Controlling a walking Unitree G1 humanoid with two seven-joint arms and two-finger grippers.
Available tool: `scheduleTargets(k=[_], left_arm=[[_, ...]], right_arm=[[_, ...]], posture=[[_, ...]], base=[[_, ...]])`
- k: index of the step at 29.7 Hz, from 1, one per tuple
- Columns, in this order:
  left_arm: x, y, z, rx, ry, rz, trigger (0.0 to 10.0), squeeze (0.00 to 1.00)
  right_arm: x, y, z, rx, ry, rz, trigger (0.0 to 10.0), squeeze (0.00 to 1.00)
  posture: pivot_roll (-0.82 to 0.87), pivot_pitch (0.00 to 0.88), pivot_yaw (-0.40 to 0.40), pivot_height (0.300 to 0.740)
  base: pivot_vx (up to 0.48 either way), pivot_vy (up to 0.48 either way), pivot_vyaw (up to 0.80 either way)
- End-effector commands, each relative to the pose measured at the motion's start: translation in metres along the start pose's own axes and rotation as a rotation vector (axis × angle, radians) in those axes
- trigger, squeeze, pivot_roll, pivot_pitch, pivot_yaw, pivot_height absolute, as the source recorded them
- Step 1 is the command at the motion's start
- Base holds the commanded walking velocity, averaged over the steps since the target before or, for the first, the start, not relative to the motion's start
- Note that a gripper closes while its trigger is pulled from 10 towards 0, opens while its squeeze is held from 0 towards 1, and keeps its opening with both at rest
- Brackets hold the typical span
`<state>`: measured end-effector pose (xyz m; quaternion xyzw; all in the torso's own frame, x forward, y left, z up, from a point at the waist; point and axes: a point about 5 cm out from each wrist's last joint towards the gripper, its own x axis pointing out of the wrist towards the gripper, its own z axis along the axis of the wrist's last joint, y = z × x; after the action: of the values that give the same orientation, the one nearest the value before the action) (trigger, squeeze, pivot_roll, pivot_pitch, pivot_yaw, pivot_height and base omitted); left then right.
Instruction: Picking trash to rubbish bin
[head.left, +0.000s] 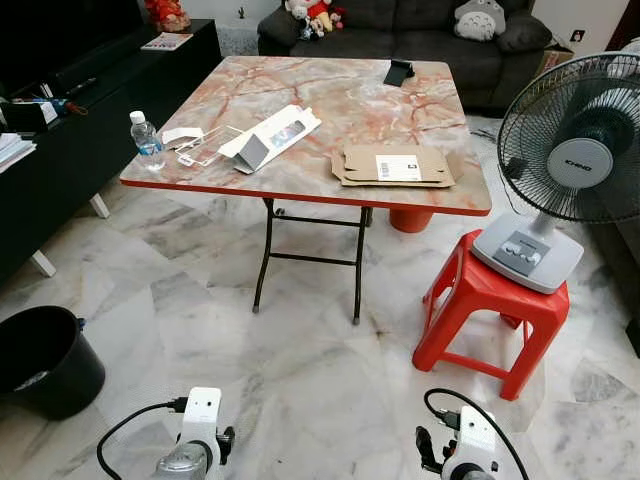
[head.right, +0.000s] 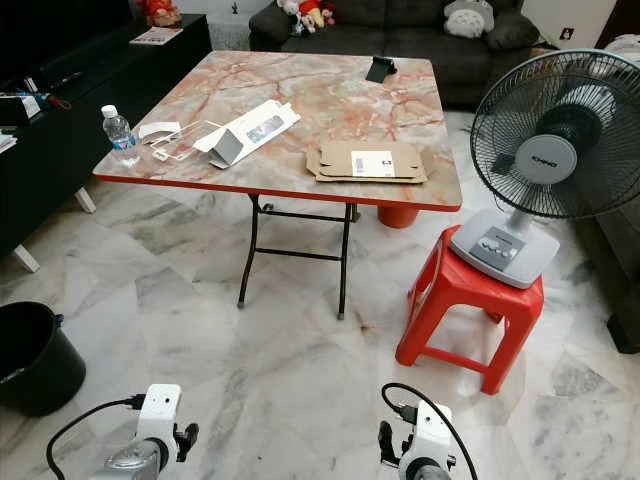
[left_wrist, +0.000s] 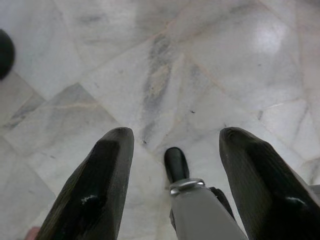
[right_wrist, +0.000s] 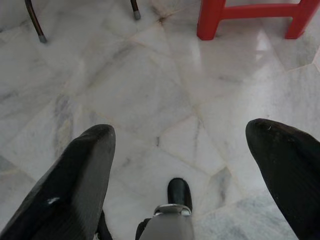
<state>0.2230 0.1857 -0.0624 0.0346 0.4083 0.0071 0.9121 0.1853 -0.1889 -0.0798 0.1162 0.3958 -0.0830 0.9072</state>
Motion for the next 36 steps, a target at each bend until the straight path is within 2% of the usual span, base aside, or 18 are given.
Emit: scheduleTargets(k=[1, 3, 5, 9, 10, 11, 12, 13, 15, 16, 18, 20, 21, 23, 26, 29, 36], left_arm=[[0.001, 0.005, 0.005, 0.045, -0.017, 0.023, 10.0, 0.0], [0.001, 0.006, 0.011, 0.078, -0.049, 0.039, 10.0, 0.0], [0.001, 0.008, 0.021, 0.117, -0.105, 0.059, 10.0, 0.0], [0.002, 0.008, 0.034, 0.135, -0.167, 0.065, 10.0, 0.0], [0.002, 0.006, 0.051, 0.147, -0.251, 0.059, 10.0, 0.0], [-0.001, -0.001, 0.085, 0.175, -0.413, 0.042, 10.0, 0.0], [-0.001, -0.001, 0.085, 0.175, -0.413, 0.042, 10.0, 0.0], [-0.004, -0.007, 0.102, 0.184, -0.495, 0.026, 10.0, 0.0], [-0.007, -0.016, 0.124, 0.19, -0.579, 0.003, 10.0, 0.0], [-0.012, -0.023, 0.143, 0.182, -0.655, -0.007, 10.0, 0.0], [-0.013, -0.024, 0.148, 0.174, -0.678, -0.006, 10.0, 0.0], [-0.019, -0.028, 0.171, 0.122, -0.758, 0.002, 10.0, 0.0], [-0.019, -0.028, 0.171, 0.122, -0.758, 0.002, 10.0, 0.0], [-0.026, -0.028, 0.188, 0.066, -0.827, 0.018, 10.0, 0.0], [-0.032, -0.027, 0.2, 0.05, -0.888, 0.035, 10.0, 0.0], [-0.034, -0.024, 0.206, 0.046, -0.909, 0.055, 10.0, 0.0], [-0.037, -0.016, 0.215, 0.021, -0.932, 0.1, 10.0, 0.0]], right_arm=[[0.002, 0.004, 0.004, 0.011, -0.016, -0.002, 10.0, 0.0], [0.002, 0.007, 0.008, 0.021, -0.038, 0.013, 10.0, 0.0], [0.004, 0.012, 0.015, -0.019, -0.077, 0.02, 10.0, 0.0], [0.005, 0.015, 0.026, -0.063, -0.133, 0.019, 10.0, 0.0], [0.007, 0.022, 0.043, -0.08, -0.218, 0.051, 10.0, 0.0], [0.007, 0.038, 0.08, -0.088, -0.39, 0.118, 10.0, 0.0], [0.007, 0.038, 0.08, -0.088, -0.39, 0.118, 10.0, 0.0], [0.005, 0.047, 0.1, -0.091, -0.478, 0.151, 10.0, 0.0], [0.002, 0.058, 0.123, -0.095, -0.57, 0.184, 10.0, 0.0], [-0.002, 0.068, 0.144, -0.104, -0.65, 0.211, 10.0, 0.0], [-0.003, 0.071, 0.15, -0.114, -0.673, 0.218, 10.0, 0.0], [-0.01, 0.083, 0.174, -0.123, -0.764, 0.249, 10.0, 0.0], [-0.01, 0.083, 0.174, -0.123, -0.764, 0.249, 10.0, 0.0], [-0.018, 0.093, 0.192, -0.134, -0.843, 0.281, 10.0, 0.0], [-0.025, 0.102, 0.205, -0.137, -0.911, 0.306, 10.0, 0.0], [-0.026, 0.103, 0.208, -0.141, -0.922, 0.307, 10.0, 0.0], [-0.025, 0.1, 0.202, -0.14, -0.911, 0.284, 10.0, 0.0]], posture=[[-0.16, 0.0, 0.019, 0.74], [-0.16, 0.0, 0.035, 0.74], [-0.16, 0.0, 0.047, 0.74], [-0.17, 0.0, 0.051, 0.74], [-0.18, 0.0, 0.058, 0.74], [-0.18, 0.0, 0.056, 0.74], [-0.18, 0.0, 0.056, 0.74], [-0.18, 0.0, 0.054, 0.74], [-0.17, 0.0, 0.051, 0.74], [-0.17, 0.0, 0.046, 0.74], [-0.17, 0.0, 0.044, 0.74], [-0.16, 0.0, 0.037, 0.74], [-0.16, 0.0, 0.037, 0.74], [-0.15, 0.0, 0.035, 0.74], [-0.15, 0.0, 0.039, 0.74], [-0.13, 0.0, 0.034, 0.74], [-0.14, 0.0, 0.043, 0.74]], base=[[0.0, 0.0, 0.0], [0.0, 0.0, 0.0], [0.0, 0.0, 0.0], [0.0, 0.0, 0.0], [0.0, 0.0, 0.0], [0.0, 0.0, 0.0], [0.0, 0.0, 0.0], [0.0, 0.0, 0.0], [0.0, 0.0, 0.0], [0.0, 0.0, 0.0], [0.0, 0.0, 0.0], [0.0, 0.0, 0.0], [0.0, 0.0, 0.0], [0.0, 0.0, 0.0], [0.0, 0.0, 0.0], [0.0, 0.0, 0.15], [0.35, 0.219, 0.63]])
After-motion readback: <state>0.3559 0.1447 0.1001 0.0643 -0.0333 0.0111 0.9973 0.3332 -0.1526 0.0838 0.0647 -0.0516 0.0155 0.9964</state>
